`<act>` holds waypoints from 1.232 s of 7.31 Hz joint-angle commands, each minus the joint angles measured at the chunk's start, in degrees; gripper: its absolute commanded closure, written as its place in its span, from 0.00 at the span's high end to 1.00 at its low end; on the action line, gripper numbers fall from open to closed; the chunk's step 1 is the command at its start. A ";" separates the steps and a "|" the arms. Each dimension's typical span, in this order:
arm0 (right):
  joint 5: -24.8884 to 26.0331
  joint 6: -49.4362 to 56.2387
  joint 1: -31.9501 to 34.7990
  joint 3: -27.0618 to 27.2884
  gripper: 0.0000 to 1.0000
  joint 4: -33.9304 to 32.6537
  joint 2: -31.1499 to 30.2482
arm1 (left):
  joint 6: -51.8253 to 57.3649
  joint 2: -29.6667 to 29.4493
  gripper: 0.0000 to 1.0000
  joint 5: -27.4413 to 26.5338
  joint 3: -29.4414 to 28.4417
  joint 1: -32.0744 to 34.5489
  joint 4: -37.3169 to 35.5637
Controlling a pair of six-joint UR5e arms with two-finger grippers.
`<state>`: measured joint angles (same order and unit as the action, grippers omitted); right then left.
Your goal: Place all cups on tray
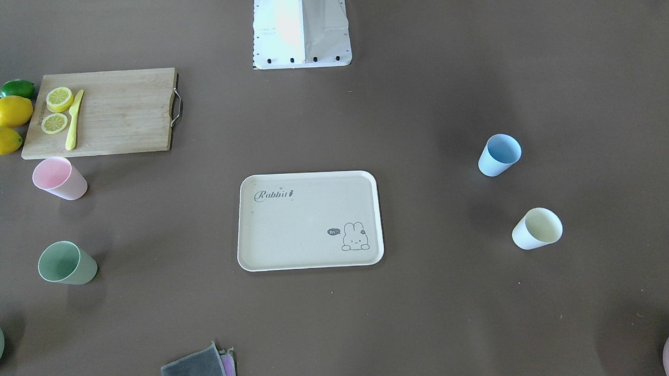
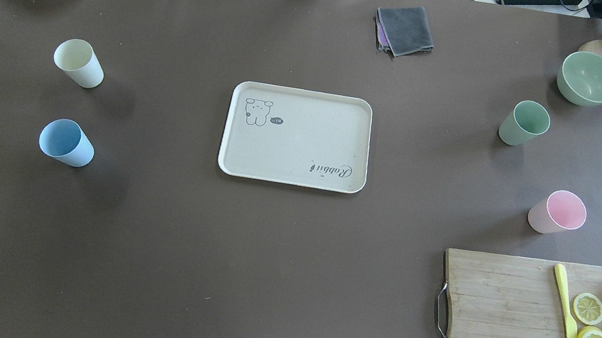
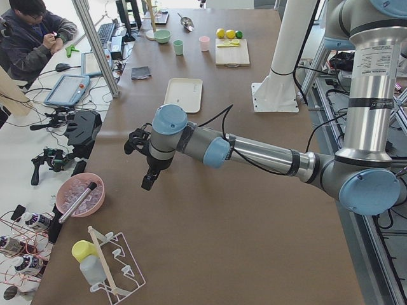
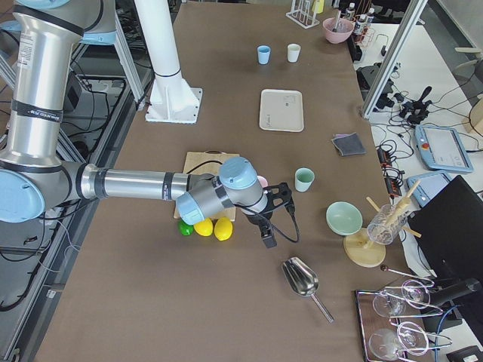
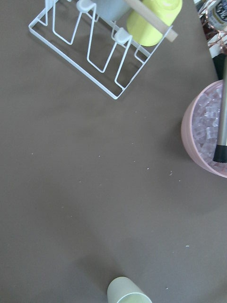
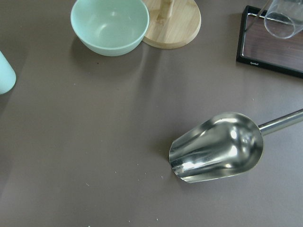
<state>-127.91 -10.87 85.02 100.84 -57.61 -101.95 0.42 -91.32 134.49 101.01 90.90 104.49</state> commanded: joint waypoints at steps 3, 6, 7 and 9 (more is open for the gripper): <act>-1.37 -13.57 -4.40 0.06 1.00 -0.13 5.33 | -13.88 -3.32 0.98 2.97 -5.47 -6.58 9.24; 2.03 -31.28 -14.51 -0.03 1.00 -0.40 11.49 | -25.86 -9.72 0.98 2.53 -11.07 -13.71 11.68; 5.62 -31.58 -16.71 -0.03 1.00 -0.31 11.68 | -29.82 -12.54 0.98 2.53 -17.80 -17.30 18.49; 5.75 -31.49 -17.00 -0.03 1.00 -0.22 11.68 | -38.52 -16.51 0.97 -2.60 -26.19 -25.03 30.12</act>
<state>-122.58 -42.17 68.49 100.80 -57.91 -90.36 -33.15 -105.68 135.48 79.12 70.37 128.72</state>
